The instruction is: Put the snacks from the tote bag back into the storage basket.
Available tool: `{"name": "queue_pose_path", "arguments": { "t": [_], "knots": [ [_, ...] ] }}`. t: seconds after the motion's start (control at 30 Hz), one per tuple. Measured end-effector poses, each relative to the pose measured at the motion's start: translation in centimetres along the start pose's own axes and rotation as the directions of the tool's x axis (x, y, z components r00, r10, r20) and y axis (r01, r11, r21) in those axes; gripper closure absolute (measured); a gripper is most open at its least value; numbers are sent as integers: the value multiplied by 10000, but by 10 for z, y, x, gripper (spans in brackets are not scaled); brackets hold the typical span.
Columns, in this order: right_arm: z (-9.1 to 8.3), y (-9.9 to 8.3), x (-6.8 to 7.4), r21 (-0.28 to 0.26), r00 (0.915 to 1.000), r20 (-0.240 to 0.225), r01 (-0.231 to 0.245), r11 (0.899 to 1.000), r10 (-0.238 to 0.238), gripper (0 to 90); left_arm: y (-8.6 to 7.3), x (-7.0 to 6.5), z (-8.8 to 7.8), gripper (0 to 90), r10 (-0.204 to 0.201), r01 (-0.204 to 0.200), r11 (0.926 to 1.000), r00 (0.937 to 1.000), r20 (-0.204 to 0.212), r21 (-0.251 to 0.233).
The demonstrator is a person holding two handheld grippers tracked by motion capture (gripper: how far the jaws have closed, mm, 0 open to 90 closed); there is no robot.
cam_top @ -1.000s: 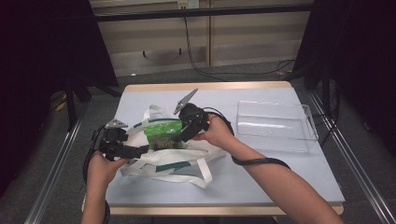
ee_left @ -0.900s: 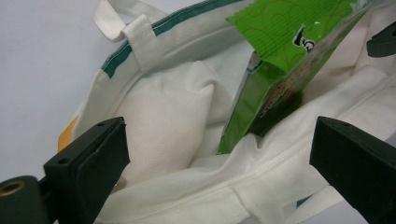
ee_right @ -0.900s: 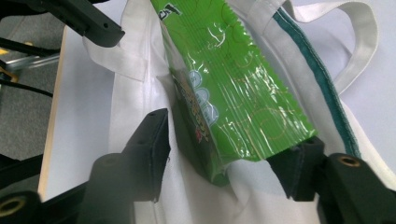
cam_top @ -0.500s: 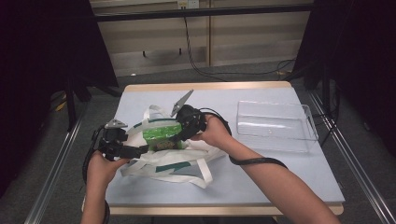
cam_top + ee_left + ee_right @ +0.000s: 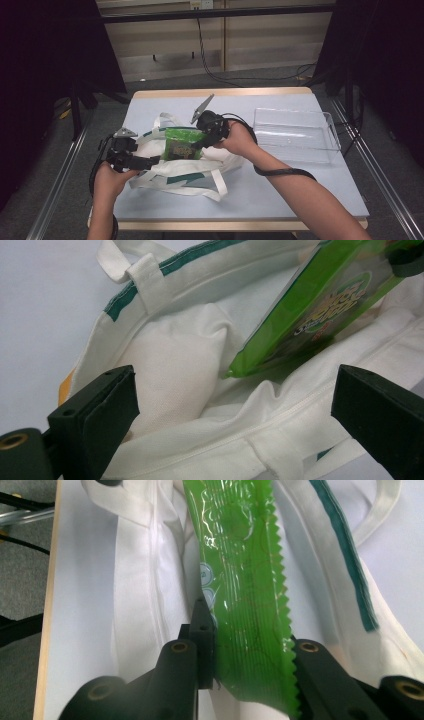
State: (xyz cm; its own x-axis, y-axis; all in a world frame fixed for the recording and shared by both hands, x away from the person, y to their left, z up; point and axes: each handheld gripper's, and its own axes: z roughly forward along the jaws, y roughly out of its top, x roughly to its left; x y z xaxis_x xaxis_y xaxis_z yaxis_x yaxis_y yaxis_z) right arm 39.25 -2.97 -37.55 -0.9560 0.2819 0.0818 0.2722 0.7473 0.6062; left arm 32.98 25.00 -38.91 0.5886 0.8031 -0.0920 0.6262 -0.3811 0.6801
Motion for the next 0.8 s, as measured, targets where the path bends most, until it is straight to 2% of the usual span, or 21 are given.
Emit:
{"name": "queue_pose_path", "arguments": {
  "t": [0.1,0.17,0.27,0.4,0.47,0.7,0.73,0.8],
  "knots": [
    [-4,-2,-2,144,9995,28,-302,9994,302,745,0,0,0,48,21,-21,10000,10000,-9,38],
    [-7,-4,-4,161,9996,27,-272,9995,272,748,0,-1,0,48,39,-39,10000,10000,0,77],
    [-10,-6,-6,180,9988,43,-486,9987,485,752,0,-1,0,48,39,-38,9999,10000,-32,109],
    [-14,-8,-8,410,9986,40,-533,9977,532,754,1,-3,1,49,54,-53,10000,10000,-15,73],
    [-16,-8,-8,359,9975,43,-706,9969,705,758,1,-4,1,49,54,-54,9999,10000,14,109],
    [-31,-7,-11,200,9979,6,-652,9977,652,773,3,-7,1,50,208,-209,9998,9998,66,48],
    [-34,-6,-11,226,9983,-44,-575,9981,576,773,4,-8,2,50,133,-133,9999,9999,55,-4],
    [-37,-5,-12,217,9967,-90,-809,9965,811,778,5,-9,2,50,299,-300,9995,9995,114,74]
  ]
}}
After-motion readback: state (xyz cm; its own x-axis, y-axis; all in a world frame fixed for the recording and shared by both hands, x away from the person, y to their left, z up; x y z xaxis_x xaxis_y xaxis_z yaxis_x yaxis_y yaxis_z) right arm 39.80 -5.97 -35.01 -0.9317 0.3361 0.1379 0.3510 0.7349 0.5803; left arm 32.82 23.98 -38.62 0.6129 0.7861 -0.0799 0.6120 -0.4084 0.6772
